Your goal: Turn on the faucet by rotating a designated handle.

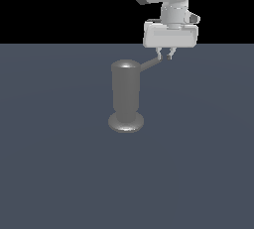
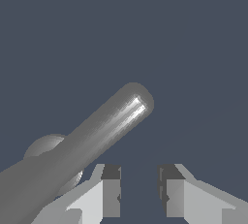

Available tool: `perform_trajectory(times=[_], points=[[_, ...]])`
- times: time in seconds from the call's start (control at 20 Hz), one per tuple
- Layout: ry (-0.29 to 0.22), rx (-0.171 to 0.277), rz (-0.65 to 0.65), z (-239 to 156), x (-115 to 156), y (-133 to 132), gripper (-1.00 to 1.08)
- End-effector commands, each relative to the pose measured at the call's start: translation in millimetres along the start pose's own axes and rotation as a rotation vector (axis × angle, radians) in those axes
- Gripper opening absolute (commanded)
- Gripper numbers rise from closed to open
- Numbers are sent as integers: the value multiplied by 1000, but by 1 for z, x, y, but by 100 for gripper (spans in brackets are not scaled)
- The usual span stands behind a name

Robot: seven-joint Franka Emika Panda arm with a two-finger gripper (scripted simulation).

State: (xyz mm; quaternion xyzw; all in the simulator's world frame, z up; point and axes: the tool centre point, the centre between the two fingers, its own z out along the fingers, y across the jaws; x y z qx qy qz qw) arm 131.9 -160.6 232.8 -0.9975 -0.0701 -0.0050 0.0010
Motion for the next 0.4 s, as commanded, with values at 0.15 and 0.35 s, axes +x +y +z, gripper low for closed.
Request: perform_trajectory(times=[0.15,0.35], points=[[-9,-1,7,13,12,2,-100],[-10,-1,9,13,18,1,-100]])
